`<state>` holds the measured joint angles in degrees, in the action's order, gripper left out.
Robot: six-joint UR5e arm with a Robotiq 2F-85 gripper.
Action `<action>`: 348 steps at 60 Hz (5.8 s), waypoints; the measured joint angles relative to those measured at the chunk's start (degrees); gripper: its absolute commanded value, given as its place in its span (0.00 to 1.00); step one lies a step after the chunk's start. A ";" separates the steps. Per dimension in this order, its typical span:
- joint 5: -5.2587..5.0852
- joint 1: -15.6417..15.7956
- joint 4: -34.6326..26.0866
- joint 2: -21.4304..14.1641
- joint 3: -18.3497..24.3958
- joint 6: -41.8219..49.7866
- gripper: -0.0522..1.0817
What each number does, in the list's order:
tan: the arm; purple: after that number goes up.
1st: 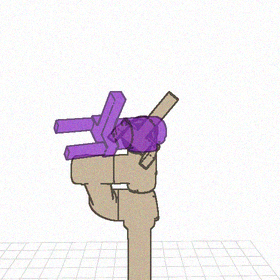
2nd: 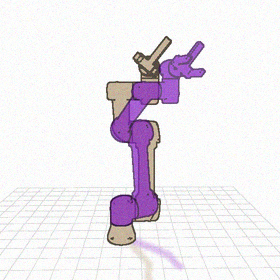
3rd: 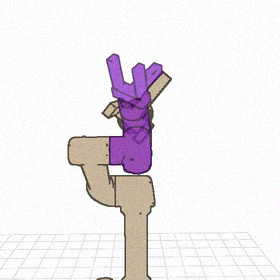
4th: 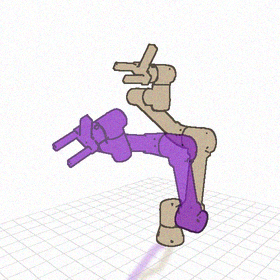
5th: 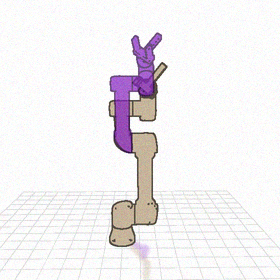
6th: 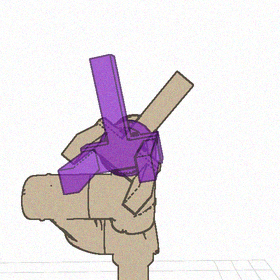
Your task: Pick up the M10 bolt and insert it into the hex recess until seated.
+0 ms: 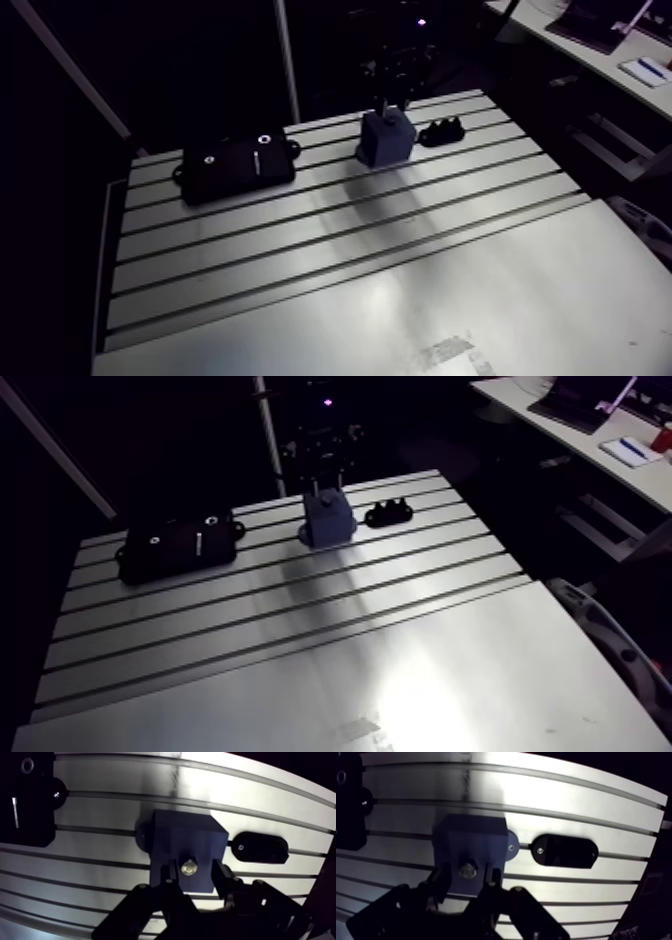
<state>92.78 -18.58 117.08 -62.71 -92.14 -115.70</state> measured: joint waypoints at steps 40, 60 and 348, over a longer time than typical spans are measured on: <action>-0.01 0.03 0.18 0.31 -0.04 -0.04 0.53; -0.01 0.03 0.20 0.64 0.06 -0.02 0.53; 0.46 0.04 -0.35 0.69 -0.36 -8.03 0.72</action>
<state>93.24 -18.55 116.73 -62.02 -92.51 -123.73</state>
